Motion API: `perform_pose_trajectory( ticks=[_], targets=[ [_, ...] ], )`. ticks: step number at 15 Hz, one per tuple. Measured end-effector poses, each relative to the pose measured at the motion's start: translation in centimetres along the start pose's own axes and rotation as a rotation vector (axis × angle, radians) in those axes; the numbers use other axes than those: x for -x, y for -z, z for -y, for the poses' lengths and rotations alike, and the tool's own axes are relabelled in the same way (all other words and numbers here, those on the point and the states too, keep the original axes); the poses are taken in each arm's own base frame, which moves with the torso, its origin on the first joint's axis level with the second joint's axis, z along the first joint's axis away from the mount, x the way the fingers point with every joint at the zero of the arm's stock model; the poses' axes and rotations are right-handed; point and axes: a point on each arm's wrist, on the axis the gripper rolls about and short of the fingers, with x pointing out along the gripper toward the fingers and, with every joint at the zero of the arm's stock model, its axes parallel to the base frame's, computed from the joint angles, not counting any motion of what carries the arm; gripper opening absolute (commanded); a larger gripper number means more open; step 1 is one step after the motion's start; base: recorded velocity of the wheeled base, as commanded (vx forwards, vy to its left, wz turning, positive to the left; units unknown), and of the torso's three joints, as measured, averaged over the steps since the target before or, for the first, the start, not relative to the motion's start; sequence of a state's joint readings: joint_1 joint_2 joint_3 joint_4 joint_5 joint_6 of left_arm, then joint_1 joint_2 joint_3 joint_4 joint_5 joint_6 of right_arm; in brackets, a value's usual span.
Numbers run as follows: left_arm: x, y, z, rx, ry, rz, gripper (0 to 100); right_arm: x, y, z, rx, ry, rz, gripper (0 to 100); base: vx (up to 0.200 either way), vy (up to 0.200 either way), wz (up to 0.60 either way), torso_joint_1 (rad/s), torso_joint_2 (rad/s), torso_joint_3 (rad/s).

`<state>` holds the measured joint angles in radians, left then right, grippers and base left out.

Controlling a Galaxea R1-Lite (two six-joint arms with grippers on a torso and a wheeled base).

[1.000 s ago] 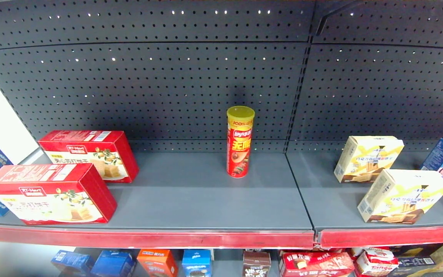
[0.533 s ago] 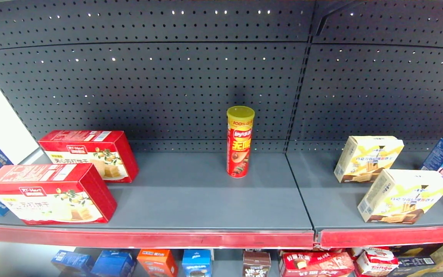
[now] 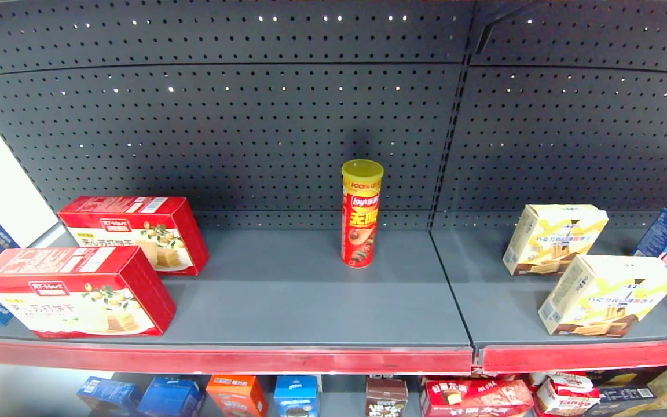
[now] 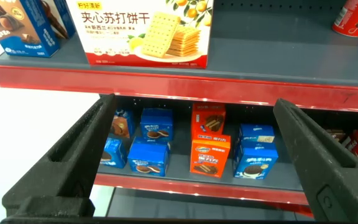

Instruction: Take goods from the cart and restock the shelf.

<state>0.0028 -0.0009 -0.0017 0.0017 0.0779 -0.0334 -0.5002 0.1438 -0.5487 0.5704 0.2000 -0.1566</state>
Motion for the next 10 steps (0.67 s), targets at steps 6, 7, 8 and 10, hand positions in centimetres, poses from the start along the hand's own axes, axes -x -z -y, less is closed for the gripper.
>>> perform_pose_trajectory(
  ticks=[6,7,8,10],
  targets=[
    [0.00,0.00,0.01,0.000,0.004,0.000,100,0.21,0.10,0.08,0.010,0.004,0.011,100,0.000,0.000,0.00,0.000,0.00,0.000],
    [0.00,0.04,0.04,-0.006,0.021,-0.004,100,0.16,0.20,0.06,0.009,0.004,0.007,100,0.000,0.000,0.00,0.000,0.00,0.000],
    [0.00,0.00,0.05,-0.004,0.025,-0.001,100,0.15,0.26,0.04,0.009,0.005,0.005,100,0.000,0.000,0.00,0.000,0.00,0.000],
    [0.00,0.00,0.05,-0.003,0.022,-0.001,100,0.18,0.28,0.02,0.009,0.006,0.008,100,0.000,0.000,0.00,0.000,0.00,0.000]
  ],
)
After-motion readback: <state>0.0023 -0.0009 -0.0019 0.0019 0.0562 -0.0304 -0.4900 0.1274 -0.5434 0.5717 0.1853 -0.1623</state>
